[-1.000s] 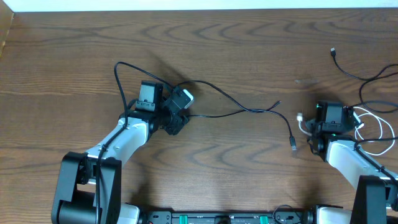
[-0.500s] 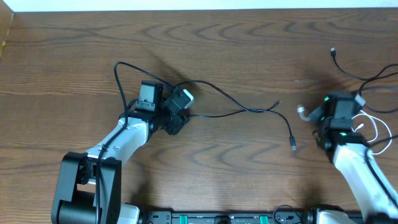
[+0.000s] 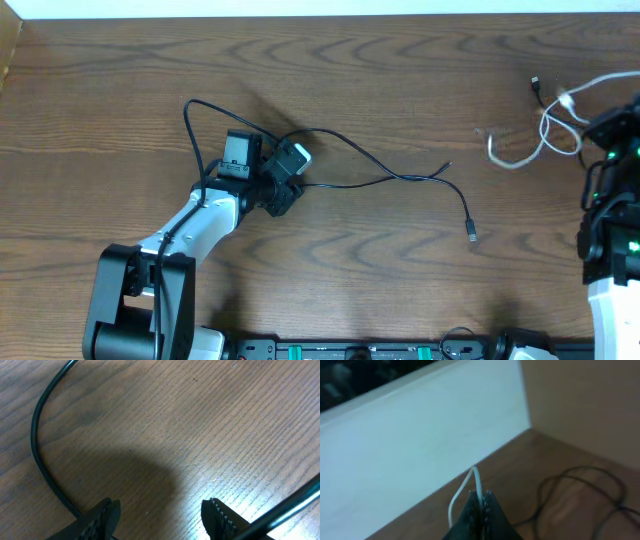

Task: Untangle cables
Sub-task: 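Pull the white cable to the right edge with the right gripper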

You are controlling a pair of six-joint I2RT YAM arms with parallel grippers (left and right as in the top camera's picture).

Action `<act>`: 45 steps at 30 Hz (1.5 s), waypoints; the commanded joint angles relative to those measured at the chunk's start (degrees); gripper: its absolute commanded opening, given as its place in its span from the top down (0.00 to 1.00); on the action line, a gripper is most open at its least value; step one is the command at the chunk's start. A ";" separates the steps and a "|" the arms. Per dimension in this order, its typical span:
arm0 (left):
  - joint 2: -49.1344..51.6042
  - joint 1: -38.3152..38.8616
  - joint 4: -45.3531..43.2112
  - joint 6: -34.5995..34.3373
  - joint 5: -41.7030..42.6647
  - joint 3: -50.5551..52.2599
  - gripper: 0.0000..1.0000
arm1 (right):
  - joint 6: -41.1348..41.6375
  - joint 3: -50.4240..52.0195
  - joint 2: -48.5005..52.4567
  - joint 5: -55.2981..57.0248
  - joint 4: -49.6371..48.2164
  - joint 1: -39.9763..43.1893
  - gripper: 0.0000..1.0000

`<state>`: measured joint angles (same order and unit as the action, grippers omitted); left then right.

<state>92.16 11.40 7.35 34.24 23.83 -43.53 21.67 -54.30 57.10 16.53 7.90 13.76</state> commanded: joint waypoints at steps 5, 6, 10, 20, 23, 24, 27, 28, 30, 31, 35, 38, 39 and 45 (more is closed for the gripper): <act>0.31 -0.24 0.48 -0.74 0.09 0.17 0.43 | -2.99 -0.31 8.09 -0.26 -2.89 8.66 0.99; 0.31 -0.24 0.50 -0.74 0.09 0.17 0.43 | -3.13 -0.31 9.35 -0.57 -3.98 9.68 0.99; 0.31 -0.24 0.72 -0.74 0.09 0.17 0.43 | -5.01 -0.33 14.64 -0.66 -11.87 14.53 0.99; 0.31 -0.24 1.33 -0.76 0.09 0.17 0.43 | -8.22 -1.68 18.86 -1.20 -21.20 24.33 0.99; 0.31 -0.24 1.36 -0.76 0.09 0.17 0.43 | -7.43 -2.67 21.88 -5.05 -21.16 26.27 0.99; 0.31 -0.24 1.36 -0.76 0.09 0.17 0.43 | -6.95 -2.97 23.06 -5.79 -21.11 26.64 0.99; 0.31 -0.24 1.57 -0.76 0.09 0.17 0.43 | -6.95 -4.17 27.67 -8.07 -20.96 27.39 0.99; 0.31 -0.24 1.66 -0.81 0.09 0.17 0.43 | -6.93 -4.59 29.09 -8.57 -20.83 27.52 0.99; 0.31 -0.24 1.79 -0.94 0.09 0.17 0.43 | -6.93 -5.46 32.22 -9.77 -20.28 27.52 0.99; 0.31 -0.24 1.79 -0.94 0.09 0.17 0.43 | -6.93 -5.70 33.44 -10.27 -20.15 27.50 0.99; 0.31 -0.24 1.77 -0.96 0.09 0.17 0.43 | -6.93 -5.88 38.18 -11.63 -19.02 27.50 0.94; 0.31 -0.24 1.79 -0.98 0.09 0.17 0.43 | -6.93 -5.88 41.44 -11.74 -16.90 27.50 0.21; 0.31 -0.24 1.79 -0.96 0.09 0.17 0.42 | -6.93 -5.88 42.71 -12.24 -15.76 27.50 0.01; 0.31 -0.24 1.79 -0.96 0.09 0.17 0.38 | -5.88 -6.03 43.39 -19.91 -14.71 27.39 0.01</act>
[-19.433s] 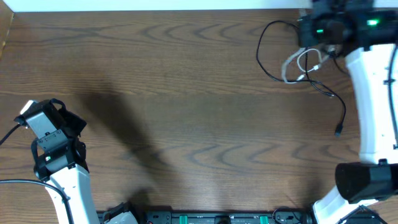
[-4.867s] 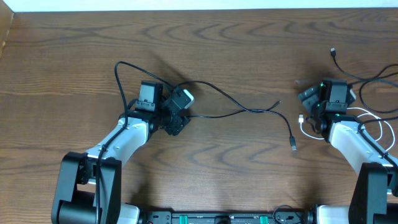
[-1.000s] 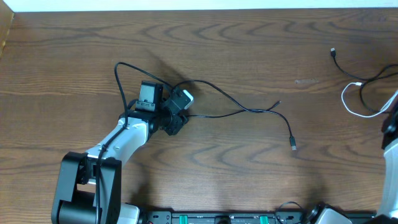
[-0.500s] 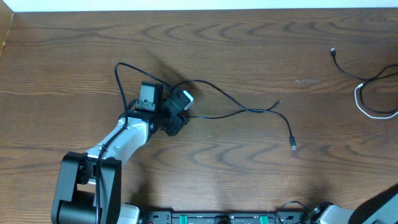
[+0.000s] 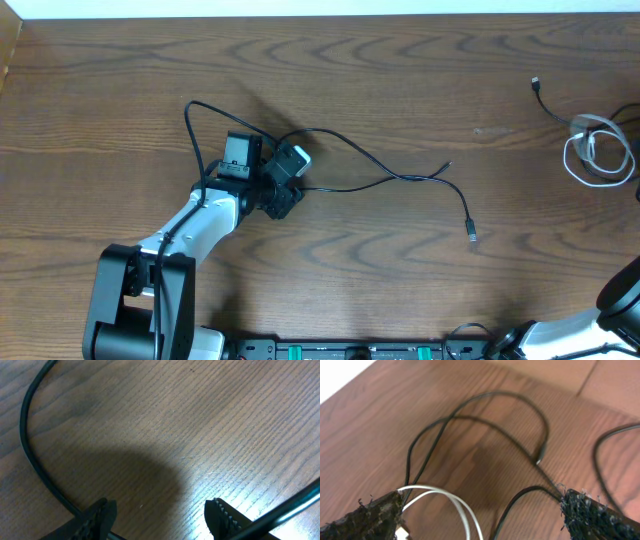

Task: Untangle cables
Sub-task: 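Pull the white cable to the right edge with the right gripper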

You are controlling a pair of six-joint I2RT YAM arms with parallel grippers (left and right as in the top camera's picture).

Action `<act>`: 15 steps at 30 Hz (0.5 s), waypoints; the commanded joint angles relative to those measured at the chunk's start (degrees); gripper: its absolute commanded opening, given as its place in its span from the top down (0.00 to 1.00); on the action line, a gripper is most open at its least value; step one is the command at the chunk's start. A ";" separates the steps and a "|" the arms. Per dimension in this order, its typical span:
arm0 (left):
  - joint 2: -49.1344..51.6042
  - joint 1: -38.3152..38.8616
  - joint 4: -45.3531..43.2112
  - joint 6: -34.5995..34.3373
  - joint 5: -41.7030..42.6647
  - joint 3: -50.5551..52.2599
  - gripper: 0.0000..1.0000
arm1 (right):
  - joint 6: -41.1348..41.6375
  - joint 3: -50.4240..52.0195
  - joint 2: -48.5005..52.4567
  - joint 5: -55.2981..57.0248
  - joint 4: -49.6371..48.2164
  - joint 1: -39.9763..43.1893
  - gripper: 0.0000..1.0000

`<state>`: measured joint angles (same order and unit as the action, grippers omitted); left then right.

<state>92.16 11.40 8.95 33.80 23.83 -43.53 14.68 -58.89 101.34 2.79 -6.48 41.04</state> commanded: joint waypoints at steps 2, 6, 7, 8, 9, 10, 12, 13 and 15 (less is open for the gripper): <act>0.31 -0.24 0.17 -0.52 0.09 0.17 0.38 | 4.15 -1.62 -2.45 -9.53 -0.59 -0.15 0.01; 0.31 -0.22 0.17 -0.81 0.11 0.17 0.38 | 6.73 -2.19 -6.97 -16.31 -0.55 -1.92 0.01; 0.31 -0.24 0.17 -1.07 0.11 0.17 0.38 | 6.73 -2.19 -8.26 -17.53 -0.26 -2.69 0.01; 0.31 -0.24 0.17 -1.16 0.11 0.17 0.35 | 6.73 -2.19 -9.99 -18.75 0.37 -3.91 0.01; 0.31 -0.22 0.15 -1.16 0.11 0.17 0.30 | 6.71 -2.19 -11.21 -19.34 1.05 -4.98 0.01; 0.31 -0.24 0.13 -1.16 0.11 0.17 0.24 | 6.67 -2.19 -12.79 -19.54 2.19 -6.58 0.01; 0.11 -0.24 -0.09 -1.18 0.11 0.15 0.18 | 4.92 -2.19 -15.23 -19.50 4.52 -9.73 0.01; -0.20 -0.24 -0.11 -1.16 0.11 0.11 0.16 | 2.97 -2.19 -16.37 -19.43 5.88 -11.72 0.01; -1.40 -0.22 -0.07 -1.42 0.11 0.00 0.16 | -0.98 -2.19 -18.34 -18.93 8.72 -16.39 0.01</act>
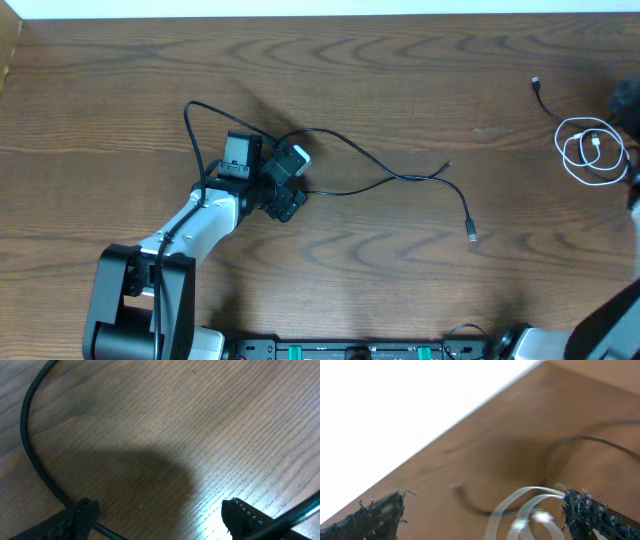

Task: Untangle cables

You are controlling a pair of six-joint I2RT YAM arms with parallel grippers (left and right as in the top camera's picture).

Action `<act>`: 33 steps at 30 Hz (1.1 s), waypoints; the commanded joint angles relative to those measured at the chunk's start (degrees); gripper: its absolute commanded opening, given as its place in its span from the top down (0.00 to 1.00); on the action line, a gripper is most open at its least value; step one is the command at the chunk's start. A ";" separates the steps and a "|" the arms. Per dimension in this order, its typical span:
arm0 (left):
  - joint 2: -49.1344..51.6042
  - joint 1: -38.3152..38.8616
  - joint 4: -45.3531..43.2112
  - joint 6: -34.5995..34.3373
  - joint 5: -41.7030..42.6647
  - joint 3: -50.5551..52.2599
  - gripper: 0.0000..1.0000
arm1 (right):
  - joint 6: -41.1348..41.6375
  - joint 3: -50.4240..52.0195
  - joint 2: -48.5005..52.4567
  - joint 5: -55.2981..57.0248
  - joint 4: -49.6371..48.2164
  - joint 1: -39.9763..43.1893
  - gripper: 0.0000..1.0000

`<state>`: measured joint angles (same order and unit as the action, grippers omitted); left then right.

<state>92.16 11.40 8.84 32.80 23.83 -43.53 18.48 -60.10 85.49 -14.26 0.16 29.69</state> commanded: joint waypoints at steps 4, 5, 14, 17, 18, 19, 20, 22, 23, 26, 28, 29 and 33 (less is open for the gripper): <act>-5.68 -0.17 1.51 -1.20 0.13 0.00 0.16 | -6.84 -0.98 -3.96 2.99 6.91 -13.09 0.01; -7.08 -0.17 2.54 -1.22 0.13 0.00 0.16 | -7.04 -0.98 -3.96 3.98 8.26 -14.91 0.01; -27.69 -0.20 13.86 -1.29 -4.39 0.02 0.29 | -13.79 -0.96 -2.86 6.43 21.16 -32.54 0.01; -32.30 -0.20 13.81 -4.85 -13.18 0.02 0.31 | -17.49 -0.96 -2.86 6.43 25.70 -36.76 0.01; -33.44 -0.20 13.86 -6.25 -16.17 0.02 0.31 | -19.02 -0.96 -2.86 6.43 27.54 -38.01 0.01; -34.56 -0.20 13.90 -8.81 -19.89 0.02 0.31 | -20.24 -0.96 -2.86 6.43 29.38 -38.99 0.01; -35.47 -0.20 14.03 -11.69 -23.19 0.02 0.32 | -21.27 -0.96 -2.86 6.40 31.34 -39.87 0.01; -36.72 -0.20 14.80 -16.26 -27.76 0.02 0.32 | -23.78 -0.96 -2.82 6.34 35.34 -41.20 0.01; -37.09 -0.20 15.26 -18.10 -29.03 0.02 0.32 | -26.91 -0.85 -2.69 5.92 37.09 -41.86 0.01; -37.57 -0.17 16.46 -22.40 -29.44 0.02 0.30 | -39.45 -0.28 -1.77 1.88 41.16 -43.74 0.01; -37.55 -0.20 17.03 -24.70 -29.42 0.02 0.26 | -45.51 0.39 -0.79 0.28 41.77 -44.83 0.01; -37.55 -0.20 17.33 -25.31 -29.40 0.02 0.24 | -46.80 0.66 -0.31 0.31 41.66 -45.11 0.01; -37.55 -0.20 18.40 -25.62 -28.85 0.02 0.19 | -57.13 1.07 4.42 -1.05 41.42 -45.88 0.03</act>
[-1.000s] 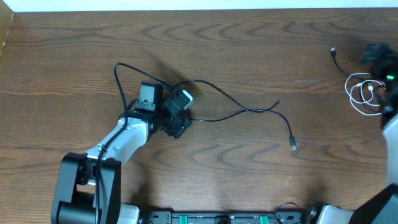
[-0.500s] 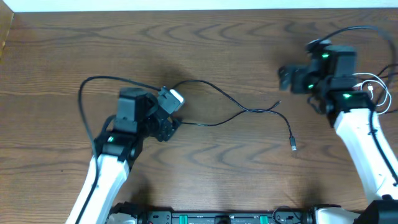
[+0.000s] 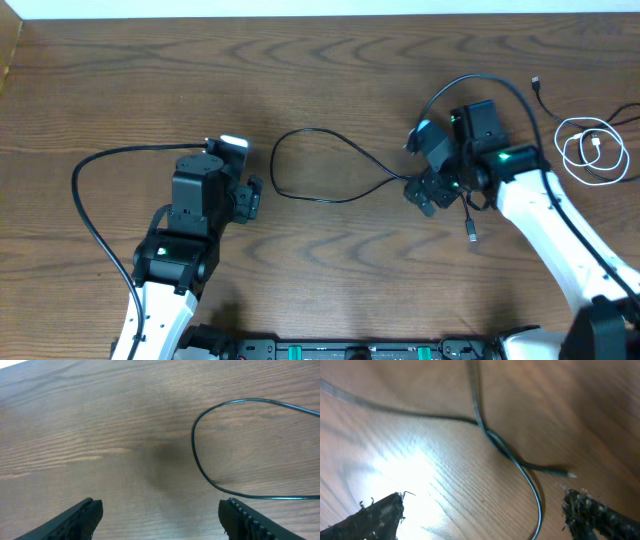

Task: Untangle cables

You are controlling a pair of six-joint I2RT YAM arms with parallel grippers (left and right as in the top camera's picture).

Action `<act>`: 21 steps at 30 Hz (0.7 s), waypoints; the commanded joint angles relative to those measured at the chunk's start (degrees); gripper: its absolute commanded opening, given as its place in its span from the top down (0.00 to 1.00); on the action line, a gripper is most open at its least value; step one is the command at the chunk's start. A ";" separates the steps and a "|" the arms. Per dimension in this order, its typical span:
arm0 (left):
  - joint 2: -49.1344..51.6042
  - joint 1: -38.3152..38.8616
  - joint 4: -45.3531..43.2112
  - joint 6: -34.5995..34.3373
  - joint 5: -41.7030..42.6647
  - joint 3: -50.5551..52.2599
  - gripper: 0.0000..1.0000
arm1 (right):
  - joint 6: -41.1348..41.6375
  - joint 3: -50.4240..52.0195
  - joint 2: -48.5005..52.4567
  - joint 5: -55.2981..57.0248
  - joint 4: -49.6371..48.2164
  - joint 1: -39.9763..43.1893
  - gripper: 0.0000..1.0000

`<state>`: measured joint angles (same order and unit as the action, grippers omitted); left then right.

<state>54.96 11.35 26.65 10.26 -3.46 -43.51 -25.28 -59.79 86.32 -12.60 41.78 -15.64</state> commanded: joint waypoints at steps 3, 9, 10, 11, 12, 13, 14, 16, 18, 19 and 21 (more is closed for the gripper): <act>-0.35 -0.15 0.72 -3.08 -1.53 0.00 0.18 | -19.69 0.76 8.02 -6.27 -1.20 -1.46 0.07; -0.31 -0.15 0.74 -3.08 -1.53 0.00 0.16 | -20.37 0.76 14.86 -6.47 -8.07 -3.50 0.01; -0.31 -0.15 0.74 -3.08 -1.53 0.00 0.16 | -20.35 0.76 15.58 -6.47 -9.29 -3.63 0.01; -0.31 -0.15 0.74 -3.08 -1.53 0.00 0.15 | -19.82 0.76 16.22 -6.43 -10.51 -3.76 0.01; -0.31 -0.15 0.74 -3.08 -1.53 0.00 0.14 | -19.32 0.76 16.81 -6.47 -11.56 -3.87 0.01; -0.31 -0.15 0.74 -3.08 -1.53 0.00 0.14 | -18.86 0.76 17.27 -6.45 -12.61 -4.00 0.01; -0.31 -0.15 0.74 -3.08 -1.53 0.00 0.14 | -18.88 0.76 17.90 -6.43 -13.70 -4.20 0.01; -0.31 -0.15 0.74 -3.08 -1.53 0.00 0.14 | -18.88 0.76 18.88 -6.45 -15.82 -4.31 0.01; -0.31 -0.15 0.74 -3.08 -1.53 0.00 0.14 | -18.86 0.76 19.67 -6.56 -17.62 -4.31 0.01; -0.31 -0.15 0.74 -3.08 -1.53 0.00 0.14 | -18.86 0.76 19.80 -6.67 -18.38 -4.31 0.01; -0.31 -0.15 0.74 -3.08 -1.53 0.00 0.14 | -18.86 0.76 20.31 -6.71 -19.89 -4.31 0.01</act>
<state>54.96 11.35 27.16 7.49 -4.45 -43.51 -43.79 -59.37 105.58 -18.26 23.18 -19.59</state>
